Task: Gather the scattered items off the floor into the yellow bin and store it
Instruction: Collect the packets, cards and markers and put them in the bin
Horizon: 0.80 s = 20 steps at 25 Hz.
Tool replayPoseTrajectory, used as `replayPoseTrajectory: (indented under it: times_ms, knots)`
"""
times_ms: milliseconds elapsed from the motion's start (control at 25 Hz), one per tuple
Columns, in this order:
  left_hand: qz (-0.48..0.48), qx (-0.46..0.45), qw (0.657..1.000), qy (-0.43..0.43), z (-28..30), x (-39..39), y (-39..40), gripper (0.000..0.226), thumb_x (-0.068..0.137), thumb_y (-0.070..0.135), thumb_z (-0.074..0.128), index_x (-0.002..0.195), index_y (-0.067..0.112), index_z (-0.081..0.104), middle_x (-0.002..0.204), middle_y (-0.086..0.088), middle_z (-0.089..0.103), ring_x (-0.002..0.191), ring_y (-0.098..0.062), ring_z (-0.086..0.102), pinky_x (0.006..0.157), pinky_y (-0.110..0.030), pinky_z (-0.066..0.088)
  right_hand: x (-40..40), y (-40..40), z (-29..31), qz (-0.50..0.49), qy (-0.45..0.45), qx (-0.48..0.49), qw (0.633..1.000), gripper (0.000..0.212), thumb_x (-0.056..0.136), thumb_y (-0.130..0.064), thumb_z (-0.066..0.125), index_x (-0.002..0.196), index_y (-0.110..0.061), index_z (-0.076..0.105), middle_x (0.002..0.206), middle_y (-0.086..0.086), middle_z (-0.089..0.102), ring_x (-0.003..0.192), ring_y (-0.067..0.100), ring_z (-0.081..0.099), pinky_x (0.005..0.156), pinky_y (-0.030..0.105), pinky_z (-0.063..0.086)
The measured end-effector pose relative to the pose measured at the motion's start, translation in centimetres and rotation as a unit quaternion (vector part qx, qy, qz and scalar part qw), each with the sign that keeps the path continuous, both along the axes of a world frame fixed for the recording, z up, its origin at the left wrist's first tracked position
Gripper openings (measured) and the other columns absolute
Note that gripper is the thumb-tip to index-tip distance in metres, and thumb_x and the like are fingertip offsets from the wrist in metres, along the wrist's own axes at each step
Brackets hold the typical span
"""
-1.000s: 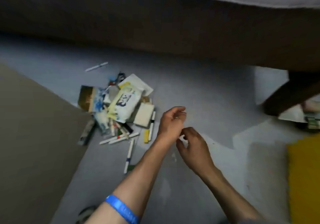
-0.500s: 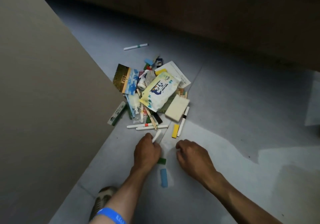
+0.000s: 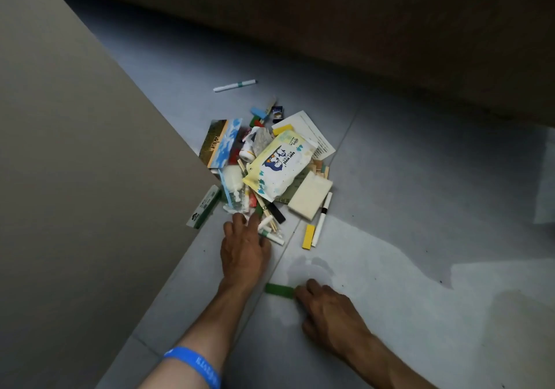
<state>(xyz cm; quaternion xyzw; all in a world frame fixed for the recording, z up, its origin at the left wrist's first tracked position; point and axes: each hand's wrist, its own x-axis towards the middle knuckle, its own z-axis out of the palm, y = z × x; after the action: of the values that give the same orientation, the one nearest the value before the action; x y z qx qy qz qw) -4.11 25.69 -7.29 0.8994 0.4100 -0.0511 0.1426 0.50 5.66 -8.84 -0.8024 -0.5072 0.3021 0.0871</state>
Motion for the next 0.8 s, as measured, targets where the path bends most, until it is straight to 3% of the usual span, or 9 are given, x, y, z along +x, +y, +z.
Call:
replayPoseTrajectory:
  times_ms: [120, 240, 320, 440, 560, 680, 720, 800]
  knots:
    - [0.007, 0.015, 1.000, 0.006, -0.1, 0.4, 0.6, 0.057, 0.088, 0.029, 0.060, 0.141, 0.020, 0.042, 0.138, -0.008, 0.042, 0.110, -0.025, 0.039, 0.076, -0.031, 0.038, 1.0, -0.2, 1.2, -0.091, 0.075, 0.007, 0.993, 0.032, 0.086, -0.029, 0.051, 0.117, -0.022, 0.050, 0.114, 0.003, 0.054, 0.093, 0.021, 0.055, 0.075, 0.031, 0.045]
    - [-0.015, 0.022, 0.999, 0.021, -0.2, 0.7, 0.7, 0.050, 0.087, 0.027, 0.059, 0.134, 0.015, 0.048, 0.127, -0.008, 0.051, 0.108, -0.025, 0.041, 0.075, -0.032, 0.036, 2.6, 0.5, 2.3, -0.254, 0.158, 0.044, 0.953, 0.003, 0.091, -0.016, 0.051, 0.092, -0.015, 0.054, 0.091, 0.002, 0.061, 0.079, 0.019, 0.056, 0.069, 0.032, 0.044]
    - [-0.029, 0.000, 0.999, 0.038, -0.2, 0.6, 0.6, 0.047, 0.085, 0.031, 0.058, 0.128, 0.017, 0.049, 0.118, -0.006, 0.054, 0.103, -0.023, 0.041, 0.074, -0.031, 0.034, 3.3, 1.1, 2.8, -0.294, 0.168, 0.049, 0.940, 0.011, 0.092, -0.008, 0.045, 0.086, -0.008, 0.053, 0.085, 0.006, 0.061, 0.078, 0.023, 0.054, 0.069, 0.034, 0.041]
    - [-0.026, -0.028, 0.998, 0.057, -0.3, -0.2, -0.1, 0.041, 0.083, 0.035, 0.056, 0.120, 0.018, 0.051, 0.114, -0.005, 0.051, 0.104, -0.022, 0.041, 0.076, -0.032, 0.035, 2.9, 2.3, 3.3, -0.270, 0.166, 0.055, 0.947, 0.020, 0.095, -0.006, 0.042, 0.082, -0.002, 0.056, 0.087, 0.010, 0.060, 0.080, 0.023, 0.052, 0.071, 0.035, 0.041]
    - [-0.029, -0.034, 0.996, 0.078, -0.7, -1.5, -0.9, 0.033, 0.089, 0.035, 0.051, 0.115, 0.015, 0.054, 0.111, -0.007, 0.054, 0.100, -0.023, 0.047, 0.074, -0.032, 0.037, 2.1, 3.5, 3.0, -0.277, 0.209, 0.094, 0.933, 0.017, 0.096, -0.013, 0.044, 0.082, -0.009, 0.052, 0.084, 0.003, 0.054, 0.076, 0.021, 0.051, 0.066, 0.036, 0.047]
    - [0.082, -0.134, 0.987, 0.010, -0.4, -2.4, -0.8, 0.021, 0.094, 0.029, 0.049, 0.111, 0.017, 0.054, 0.095, -0.005, 0.061, 0.082, -0.021, 0.056, 0.066, -0.031, 0.040, 0.9, 4.3, 1.6, -0.157, 0.129, 0.108, 0.973, 0.006, 0.093, -0.027, 0.051, 0.096, -0.022, 0.051, 0.096, -0.003, 0.050, 0.079, 0.015, 0.050, 0.067, 0.030, 0.047]
    - [0.145, -0.194, 0.970, -0.036, -0.2, -2.2, -0.6, 0.017, 0.094, 0.026, 0.050, 0.105, 0.016, 0.057, 0.089, -0.005, 0.063, 0.077, -0.020, 0.058, 0.065, -0.032, 0.044, 0.3, 4.4, 1.0, -0.094, 0.080, 0.105, 0.987, 0.014, 0.093, -0.029, 0.052, 0.104, -0.021, 0.053, 0.102, -0.001, 0.051, 0.082, 0.016, 0.051, 0.068, 0.033, 0.048]
    - [0.262, -0.328, 0.896, -0.146, 0.4, -1.5, -0.1, 0.011, 0.093, 0.017, 0.054, 0.093, 0.015, 0.065, 0.077, -0.006, 0.067, 0.068, -0.019, 0.061, 0.063, -0.032, 0.051, -0.7, 4.6, -0.2, 0.020, -0.020, 0.089, 0.996, 0.026, 0.090, -0.028, 0.060, 0.114, -0.018, 0.056, 0.105, 0.004, 0.056, 0.082, 0.022, 0.055, 0.064, 0.035, 0.048]
